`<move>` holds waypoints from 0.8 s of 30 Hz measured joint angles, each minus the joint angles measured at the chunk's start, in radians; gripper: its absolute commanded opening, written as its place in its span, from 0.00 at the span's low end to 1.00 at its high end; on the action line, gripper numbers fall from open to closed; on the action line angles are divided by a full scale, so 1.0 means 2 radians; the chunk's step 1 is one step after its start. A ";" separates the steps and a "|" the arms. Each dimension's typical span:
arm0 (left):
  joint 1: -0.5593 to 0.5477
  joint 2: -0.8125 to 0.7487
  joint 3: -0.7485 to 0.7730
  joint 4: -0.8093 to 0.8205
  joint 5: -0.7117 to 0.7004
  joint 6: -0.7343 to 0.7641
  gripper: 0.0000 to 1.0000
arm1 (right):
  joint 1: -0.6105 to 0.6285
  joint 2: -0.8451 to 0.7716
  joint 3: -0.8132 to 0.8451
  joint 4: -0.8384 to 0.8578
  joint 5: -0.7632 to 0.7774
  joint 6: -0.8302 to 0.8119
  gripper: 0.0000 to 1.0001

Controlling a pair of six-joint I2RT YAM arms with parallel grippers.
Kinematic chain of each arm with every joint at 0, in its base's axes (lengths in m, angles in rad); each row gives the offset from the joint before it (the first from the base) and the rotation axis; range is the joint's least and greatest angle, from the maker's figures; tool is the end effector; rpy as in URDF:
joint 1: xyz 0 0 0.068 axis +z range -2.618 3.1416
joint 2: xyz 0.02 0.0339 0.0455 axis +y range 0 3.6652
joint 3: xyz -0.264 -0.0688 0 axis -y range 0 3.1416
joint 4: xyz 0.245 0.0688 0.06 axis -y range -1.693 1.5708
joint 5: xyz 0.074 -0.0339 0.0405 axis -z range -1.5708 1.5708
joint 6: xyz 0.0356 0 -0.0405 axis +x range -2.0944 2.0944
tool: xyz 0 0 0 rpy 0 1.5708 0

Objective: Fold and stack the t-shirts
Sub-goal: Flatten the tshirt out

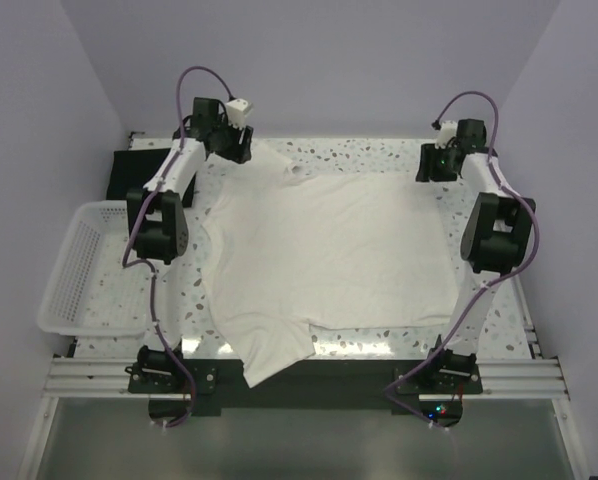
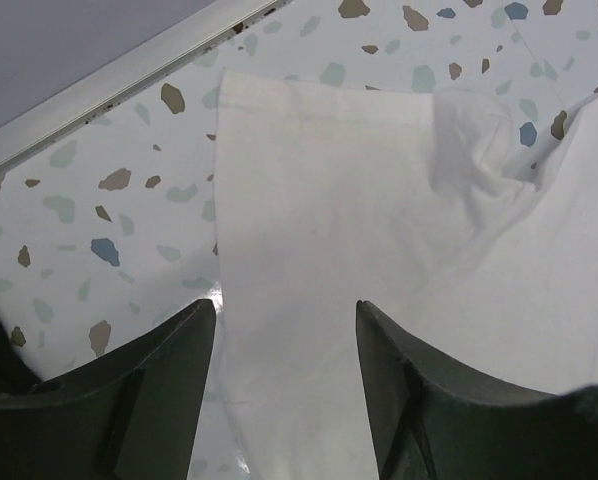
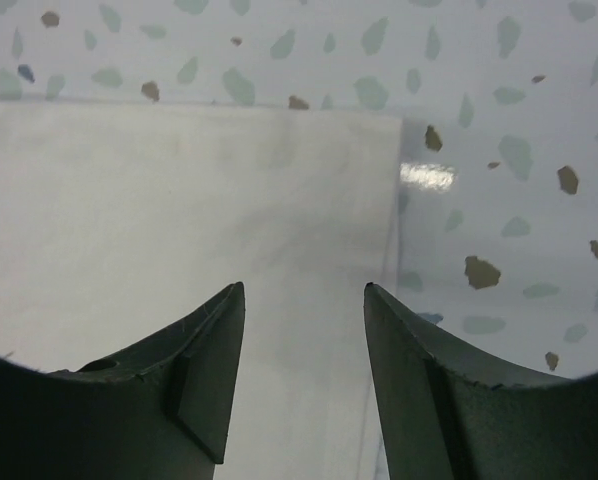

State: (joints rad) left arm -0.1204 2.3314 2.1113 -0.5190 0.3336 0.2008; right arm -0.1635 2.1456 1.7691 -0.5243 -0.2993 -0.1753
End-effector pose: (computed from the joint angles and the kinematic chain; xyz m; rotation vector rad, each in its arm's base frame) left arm 0.5285 -0.0757 0.2373 0.5314 2.2213 -0.3427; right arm 0.4758 -0.0679 0.2161 -0.1416 2.4250 0.2181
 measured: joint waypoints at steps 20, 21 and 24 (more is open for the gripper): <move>0.000 0.007 -0.006 0.032 -0.001 -0.019 0.68 | 0.038 0.152 0.142 0.077 0.158 0.117 0.56; 0.000 0.008 -0.006 0.033 -0.001 -0.019 0.68 | 0.038 0.154 0.144 0.077 0.159 0.117 0.56; 0.000 0.015 -0.006 0.035 -0.001 -0.022 0.68 | 0.038 0.154 0.145 0.075 0.158 0.117 0.56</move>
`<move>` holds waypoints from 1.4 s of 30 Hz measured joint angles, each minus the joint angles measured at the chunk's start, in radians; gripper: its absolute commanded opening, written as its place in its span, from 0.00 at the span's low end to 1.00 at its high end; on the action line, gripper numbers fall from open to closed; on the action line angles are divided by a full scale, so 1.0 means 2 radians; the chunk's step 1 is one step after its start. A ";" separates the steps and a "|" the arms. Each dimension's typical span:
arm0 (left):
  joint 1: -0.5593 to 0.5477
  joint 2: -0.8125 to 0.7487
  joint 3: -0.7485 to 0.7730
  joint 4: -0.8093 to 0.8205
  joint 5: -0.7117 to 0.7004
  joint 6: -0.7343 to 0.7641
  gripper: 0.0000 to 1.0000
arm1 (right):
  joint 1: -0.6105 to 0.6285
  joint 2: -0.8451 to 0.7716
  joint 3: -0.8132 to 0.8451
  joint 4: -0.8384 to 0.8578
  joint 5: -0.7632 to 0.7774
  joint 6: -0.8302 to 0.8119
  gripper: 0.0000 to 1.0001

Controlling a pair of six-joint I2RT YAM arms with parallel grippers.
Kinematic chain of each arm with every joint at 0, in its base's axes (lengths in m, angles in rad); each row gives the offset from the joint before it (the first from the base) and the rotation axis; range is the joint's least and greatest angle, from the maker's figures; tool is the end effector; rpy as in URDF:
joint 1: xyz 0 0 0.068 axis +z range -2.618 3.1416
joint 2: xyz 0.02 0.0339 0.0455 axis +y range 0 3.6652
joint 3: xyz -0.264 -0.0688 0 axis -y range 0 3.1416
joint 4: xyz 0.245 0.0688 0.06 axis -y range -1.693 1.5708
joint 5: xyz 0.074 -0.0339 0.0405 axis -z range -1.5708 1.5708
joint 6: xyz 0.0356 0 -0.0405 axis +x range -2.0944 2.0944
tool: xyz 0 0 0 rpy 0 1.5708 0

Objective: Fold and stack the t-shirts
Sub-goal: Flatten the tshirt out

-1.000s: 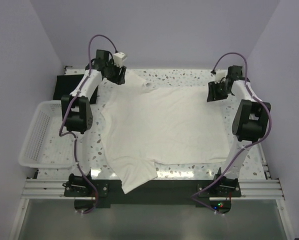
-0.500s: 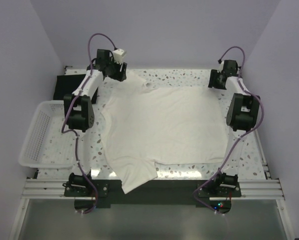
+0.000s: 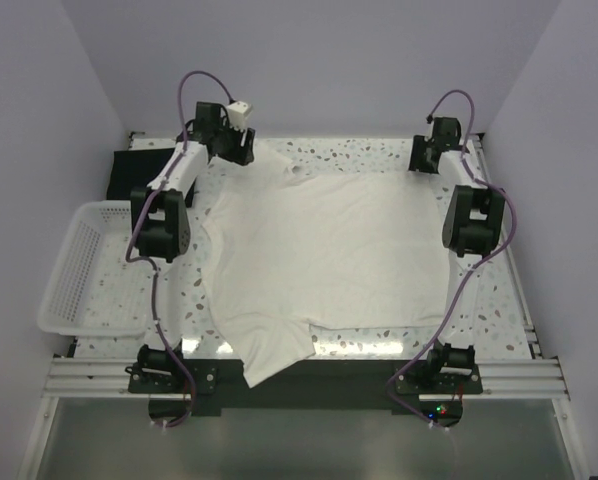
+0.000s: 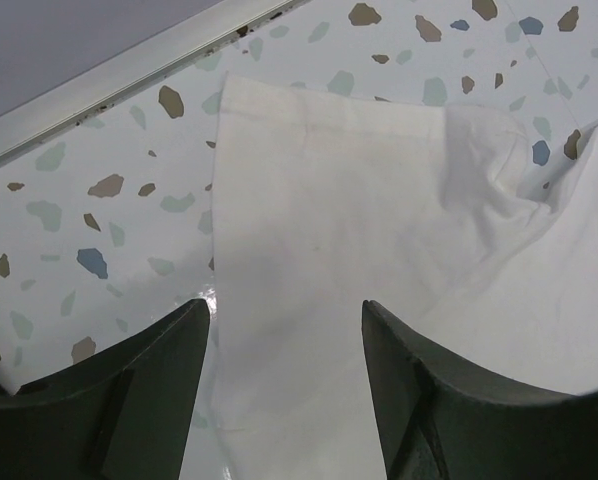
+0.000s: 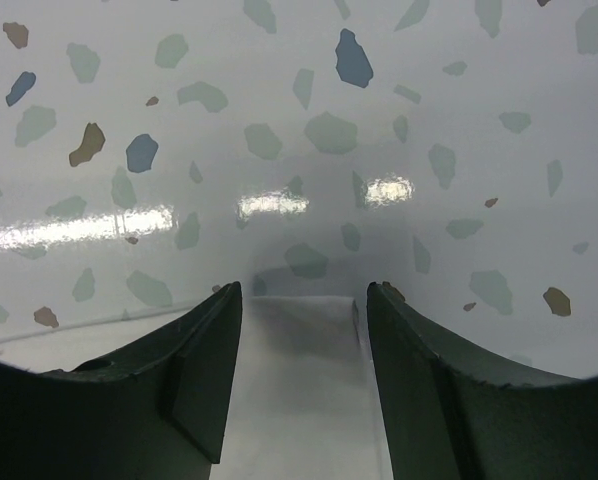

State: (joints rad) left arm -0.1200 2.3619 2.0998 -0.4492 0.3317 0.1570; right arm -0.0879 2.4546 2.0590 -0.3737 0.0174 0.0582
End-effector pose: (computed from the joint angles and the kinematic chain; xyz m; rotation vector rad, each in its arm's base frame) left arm 0.5362 -0.0763 0.2233 0.4824 2.2085 -0.3581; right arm 0.5499 -0.0491 0.1656 0.1794 2.3333 -0.0351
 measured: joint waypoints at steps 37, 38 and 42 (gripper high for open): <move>0.017 0.091 0.058 0.031 -0.037 -0.012 0.65 | -0.002 0.000 -0.007 -0.003 -0.004 -0.016 0.00; 0.017 0.097 0.061 0.032 -0.037 -0.012 0.65 | -0.002 0.000 -0.007 -0.003 -0.004 -0.016 0.00; 0.017 0.114 0.067 0.034 -0.037 -0.008 0.63 | -0.002 -0.002 -0.010 -0.002 -0.004 -0.017 0.00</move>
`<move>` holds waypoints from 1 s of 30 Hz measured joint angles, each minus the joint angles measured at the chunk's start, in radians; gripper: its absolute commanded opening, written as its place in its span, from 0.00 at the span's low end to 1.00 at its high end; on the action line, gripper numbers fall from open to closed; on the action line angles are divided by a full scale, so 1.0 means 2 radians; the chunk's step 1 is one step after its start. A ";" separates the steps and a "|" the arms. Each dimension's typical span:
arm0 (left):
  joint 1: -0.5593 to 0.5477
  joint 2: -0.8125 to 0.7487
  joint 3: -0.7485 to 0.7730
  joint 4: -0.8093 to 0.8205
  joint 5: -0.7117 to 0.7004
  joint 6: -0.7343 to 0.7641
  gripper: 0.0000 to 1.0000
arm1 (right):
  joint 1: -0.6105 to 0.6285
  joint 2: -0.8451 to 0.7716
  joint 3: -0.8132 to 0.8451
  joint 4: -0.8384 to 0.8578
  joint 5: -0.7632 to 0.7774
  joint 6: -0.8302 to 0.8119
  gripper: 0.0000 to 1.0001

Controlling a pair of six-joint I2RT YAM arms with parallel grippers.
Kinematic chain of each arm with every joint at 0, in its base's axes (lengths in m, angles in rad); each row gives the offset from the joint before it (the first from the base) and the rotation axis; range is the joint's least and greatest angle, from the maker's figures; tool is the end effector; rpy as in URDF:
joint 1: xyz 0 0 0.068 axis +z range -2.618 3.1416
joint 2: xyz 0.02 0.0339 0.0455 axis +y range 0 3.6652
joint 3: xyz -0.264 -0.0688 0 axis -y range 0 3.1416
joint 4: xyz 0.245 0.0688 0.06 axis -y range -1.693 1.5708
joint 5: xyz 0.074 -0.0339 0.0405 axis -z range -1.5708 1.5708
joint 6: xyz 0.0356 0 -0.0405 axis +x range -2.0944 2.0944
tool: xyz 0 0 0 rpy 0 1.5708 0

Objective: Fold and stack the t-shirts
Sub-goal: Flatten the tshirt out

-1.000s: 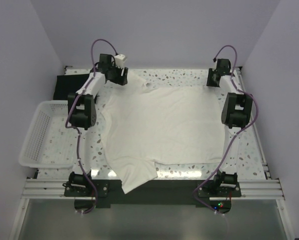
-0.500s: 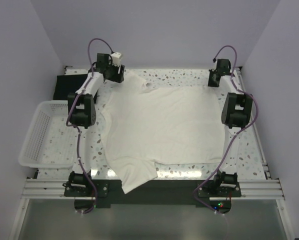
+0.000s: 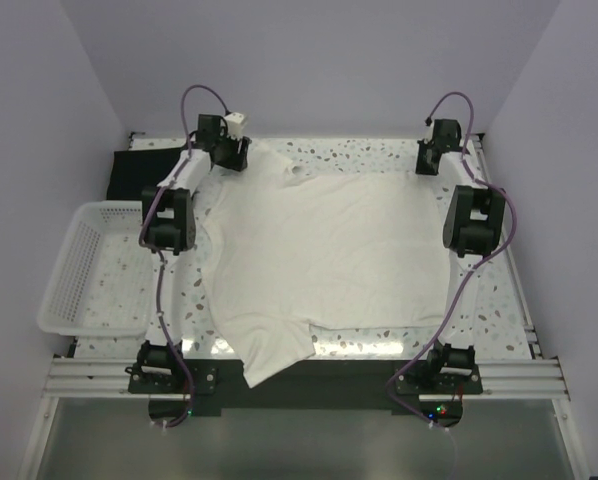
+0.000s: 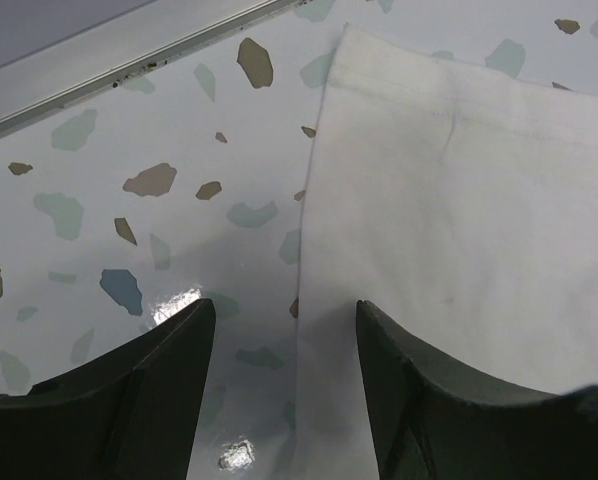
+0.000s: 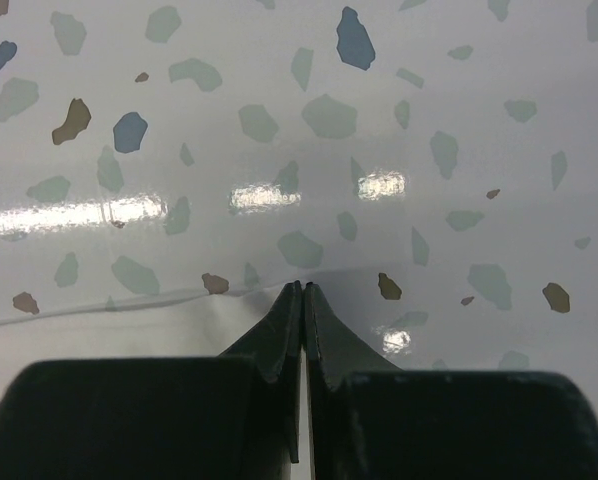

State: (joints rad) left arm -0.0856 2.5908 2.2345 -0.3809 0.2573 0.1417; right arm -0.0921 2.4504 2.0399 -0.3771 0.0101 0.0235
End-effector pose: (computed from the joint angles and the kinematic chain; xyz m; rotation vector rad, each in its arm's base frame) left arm 0.5729 -0.0583 0.1496 0.3899 2.2595 -0.2676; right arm 0.5470 -0.0509 0.1614 0.1412 2.3546 -0.0453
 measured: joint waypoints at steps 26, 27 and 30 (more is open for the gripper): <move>-0.013 0.015 0.019 0.000 0.046 0.021 0.00 | 0.000 -0.002 0.000 0.002 -0.007 -0.004 0.00; -0.013 0.015 0.019 0.000 0.049 0.020 0.00 | 0.000 -0.004 0.000 0.002 -0.010 -0.004 0.00; -0.012 0.015 0.019 0.006 0.062 0.014 0.00 | -0.001 -0.008 -0.001 0.002 -0.015 -0.004 0.00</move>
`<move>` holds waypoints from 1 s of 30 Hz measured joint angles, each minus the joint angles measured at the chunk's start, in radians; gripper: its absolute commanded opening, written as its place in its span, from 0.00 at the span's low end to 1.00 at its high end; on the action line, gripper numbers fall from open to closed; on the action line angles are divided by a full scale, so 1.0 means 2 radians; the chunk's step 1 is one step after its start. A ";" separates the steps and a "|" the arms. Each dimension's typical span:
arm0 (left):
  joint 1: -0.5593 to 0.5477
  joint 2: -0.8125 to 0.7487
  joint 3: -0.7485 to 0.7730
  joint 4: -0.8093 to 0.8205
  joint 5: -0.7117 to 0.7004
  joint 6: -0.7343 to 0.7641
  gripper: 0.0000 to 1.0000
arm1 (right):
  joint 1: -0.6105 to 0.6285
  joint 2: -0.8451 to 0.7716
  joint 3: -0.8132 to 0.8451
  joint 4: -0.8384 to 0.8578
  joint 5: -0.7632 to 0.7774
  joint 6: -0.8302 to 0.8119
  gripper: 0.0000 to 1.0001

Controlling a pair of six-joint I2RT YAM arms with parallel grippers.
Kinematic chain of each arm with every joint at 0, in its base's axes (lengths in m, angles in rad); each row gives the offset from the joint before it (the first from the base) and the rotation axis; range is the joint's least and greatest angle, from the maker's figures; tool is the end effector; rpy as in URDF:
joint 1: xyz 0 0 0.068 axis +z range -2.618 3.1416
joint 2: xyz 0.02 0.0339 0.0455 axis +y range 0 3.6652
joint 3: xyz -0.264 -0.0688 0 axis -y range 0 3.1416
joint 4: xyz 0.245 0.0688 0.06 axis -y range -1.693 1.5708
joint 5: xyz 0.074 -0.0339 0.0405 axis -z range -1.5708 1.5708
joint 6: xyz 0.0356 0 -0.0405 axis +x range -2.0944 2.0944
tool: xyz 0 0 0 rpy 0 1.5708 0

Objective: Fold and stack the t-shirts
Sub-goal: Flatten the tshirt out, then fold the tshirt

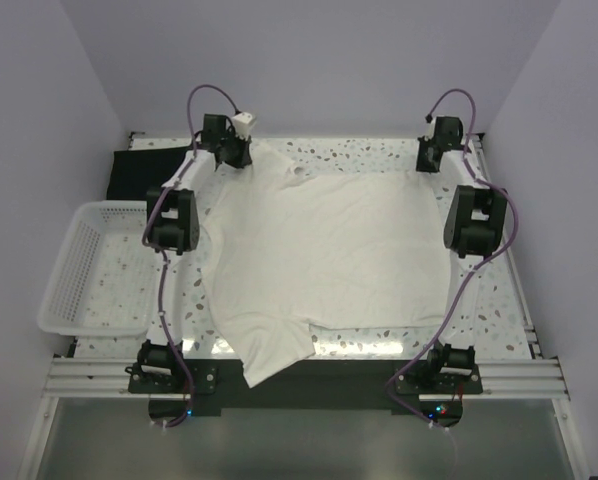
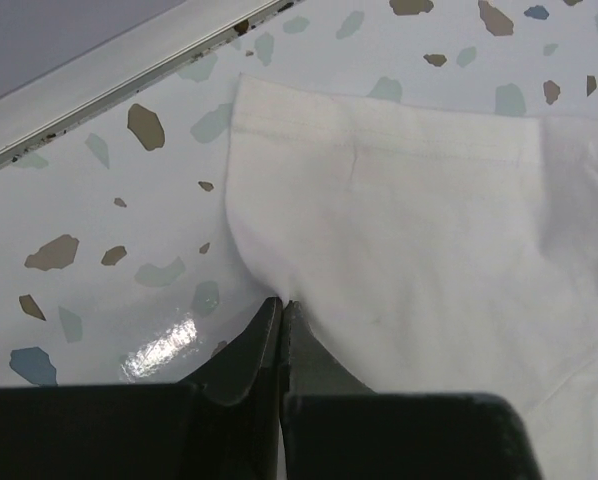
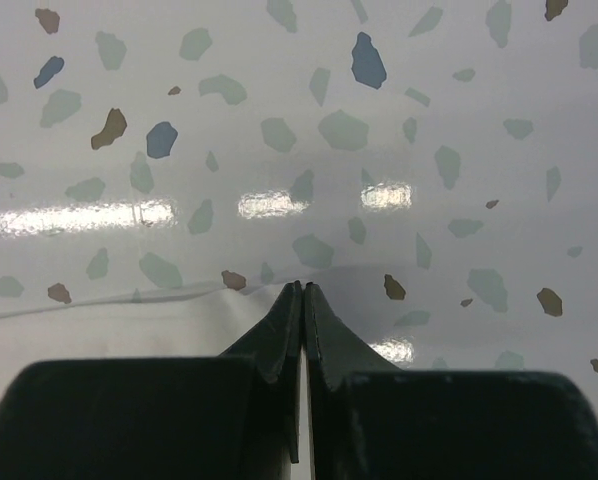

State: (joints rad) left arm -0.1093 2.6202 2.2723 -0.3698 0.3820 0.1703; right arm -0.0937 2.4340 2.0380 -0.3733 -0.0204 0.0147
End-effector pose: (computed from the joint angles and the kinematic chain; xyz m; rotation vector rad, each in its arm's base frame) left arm 0.5754 -0.0765 0.1475 0.5092 2.1999 -0.4036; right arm 0.5462 -0.0506 0.1697 0.1167 2.3370 -0.0153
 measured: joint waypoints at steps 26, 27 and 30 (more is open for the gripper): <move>0.039 -0.185 -0.185 0.124 0.115 -0.025 0.00 | -0.045 -0.101 -0.079 0.019 -0.092 -0.013 0.00; 0.041 -0.194 -0.201 0.127 0.117 -0.023 0.00 | -0.048 -0.107 -0.084 0.019 -0.097 -0.013 0.00; 0.046 -0.225 -0.247 0.130 0.120 -0.018 0.00 | -0.059 -0.131 -0.109 0.021 -0.118 -0.014 0.00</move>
State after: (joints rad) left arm -0.0174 2.1700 1.7779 -0.1097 0.6216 0.1341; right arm -0.2108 2.1712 1.8210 -0.3313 -0.2562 -0.0128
